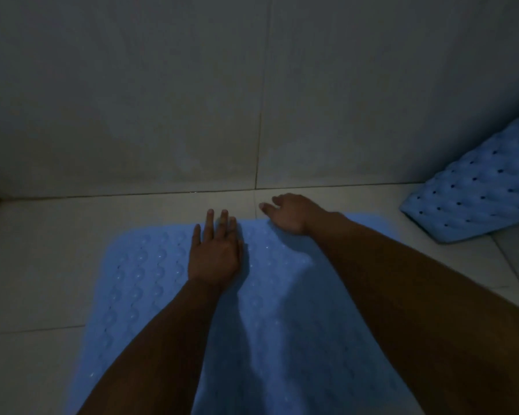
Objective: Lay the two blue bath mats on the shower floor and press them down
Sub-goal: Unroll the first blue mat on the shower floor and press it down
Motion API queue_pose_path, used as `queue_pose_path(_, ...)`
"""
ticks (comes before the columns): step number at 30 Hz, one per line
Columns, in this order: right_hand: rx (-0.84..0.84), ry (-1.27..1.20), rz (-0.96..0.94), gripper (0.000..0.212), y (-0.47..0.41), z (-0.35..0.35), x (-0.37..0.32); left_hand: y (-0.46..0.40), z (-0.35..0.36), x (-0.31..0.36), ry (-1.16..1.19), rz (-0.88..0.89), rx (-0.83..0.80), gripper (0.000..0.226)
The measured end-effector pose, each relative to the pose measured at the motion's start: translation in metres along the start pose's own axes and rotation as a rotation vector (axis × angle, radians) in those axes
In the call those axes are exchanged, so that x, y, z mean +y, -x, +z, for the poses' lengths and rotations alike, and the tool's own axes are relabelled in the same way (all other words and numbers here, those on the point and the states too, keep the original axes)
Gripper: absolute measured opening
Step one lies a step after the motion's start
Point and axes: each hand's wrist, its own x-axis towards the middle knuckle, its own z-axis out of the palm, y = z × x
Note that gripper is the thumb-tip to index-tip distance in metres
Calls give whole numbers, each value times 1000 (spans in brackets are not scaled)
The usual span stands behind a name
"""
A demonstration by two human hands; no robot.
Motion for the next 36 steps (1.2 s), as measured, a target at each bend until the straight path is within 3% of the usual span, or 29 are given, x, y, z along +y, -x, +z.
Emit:
queue_pose_path(5,23,111,54,64,31,-19,58,-8,4,65,80,162,-9,63)
queue_pose_path(10,203,-25,98,55,46,4,122,-18,25,125,96,286,-11,66)
queue_pose_path(16,441,-124,87,55,45,39,171,-40,59,153,84,224,14,81)
queue_pose_path(20,505,-109,-5,55,41,44,178,-40,70,157,92,217,88,87)
queue_pose_path(24,472,-122,2,52,46,44,178,-38,57,155,127,200,-4,81)
queue_pose_path(27,426,-126,20,55,48,34,172,-53,10,162,139,157,-239,81)
queue_pose_path(29,299,-124,85,51,47,19,165,-71,-27,164,161,111,-398,75)
queue_pose_path(32,204,-17,81,51,44,6,148,-72,-43,156,125,126,-247,61)
queue_pose_path(36,96,84,41,62,36,42,134,-43,-19,146,90,147,-109,64)
